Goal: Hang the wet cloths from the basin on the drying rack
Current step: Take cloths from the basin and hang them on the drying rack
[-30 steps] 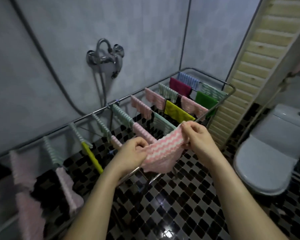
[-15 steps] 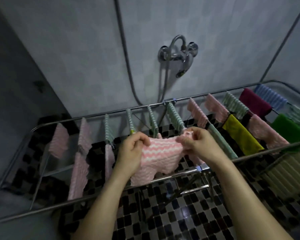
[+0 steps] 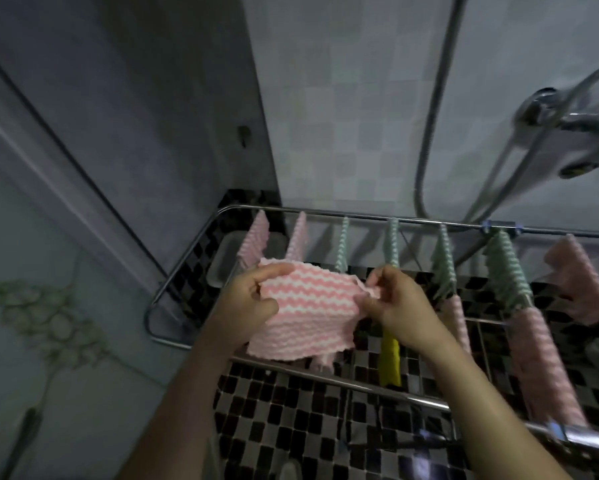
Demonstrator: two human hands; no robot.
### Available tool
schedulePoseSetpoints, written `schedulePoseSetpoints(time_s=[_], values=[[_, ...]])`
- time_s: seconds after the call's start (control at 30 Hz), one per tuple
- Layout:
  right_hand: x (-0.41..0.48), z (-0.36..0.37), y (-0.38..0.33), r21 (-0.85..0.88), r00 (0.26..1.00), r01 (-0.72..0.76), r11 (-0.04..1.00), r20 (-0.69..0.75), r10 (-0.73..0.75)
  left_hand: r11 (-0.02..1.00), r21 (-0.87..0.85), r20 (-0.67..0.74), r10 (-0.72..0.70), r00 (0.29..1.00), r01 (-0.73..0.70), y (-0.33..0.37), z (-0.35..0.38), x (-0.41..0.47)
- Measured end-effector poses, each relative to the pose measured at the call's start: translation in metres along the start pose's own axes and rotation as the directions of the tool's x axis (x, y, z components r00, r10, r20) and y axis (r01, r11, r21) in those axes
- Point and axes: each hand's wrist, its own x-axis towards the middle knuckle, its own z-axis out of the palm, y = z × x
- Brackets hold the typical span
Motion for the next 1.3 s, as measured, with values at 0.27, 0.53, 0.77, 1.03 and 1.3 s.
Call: schedulePoseSetpoints(time_s=[0.27, 0.53, 0.77, 1.03, 1.3], values=[[0.03, 0.098, -0.047, -0.051, 0.982, 0.187, 0.981, 0.019, -0.186, 0.996, 0.053, -0.026, -0.068, 0.997, 0.069, -0.044, -0.088, 0.026], [0.068, 0.159, -0.08, 0.333, 0.946, -0.105, 0.937, 0.323, -0.008, 0.939, -0.233, -0.027, -0.265, 0.964, 0.252, -0.089, -0.174, 0.046], [0.113, 0.229, -0.044, -0.275, 0.909, -0.196, 0.941, 0.308, 0.28, 0.876, 0.266, 0.108, -0.442, 0.891, 0.402, -0.159, -0.161, 0.098], [0.134, 0.259, -0.026, -0.474, 0.934, -0.177, 0.862, 0.195, 0.299, 0.811, 0.502, 0.168, -0.433, 0.886, 0.301, -0.188, -0.143, 0.128], [0.133, 0.271, -0.027, -0.219, 0.911, -0.261, 0.94, 0.267, 0.315, 0.851, 0.315, 0.266, -0.504, 0.821, 0.42, -0.179, -0.131, 0.092]])
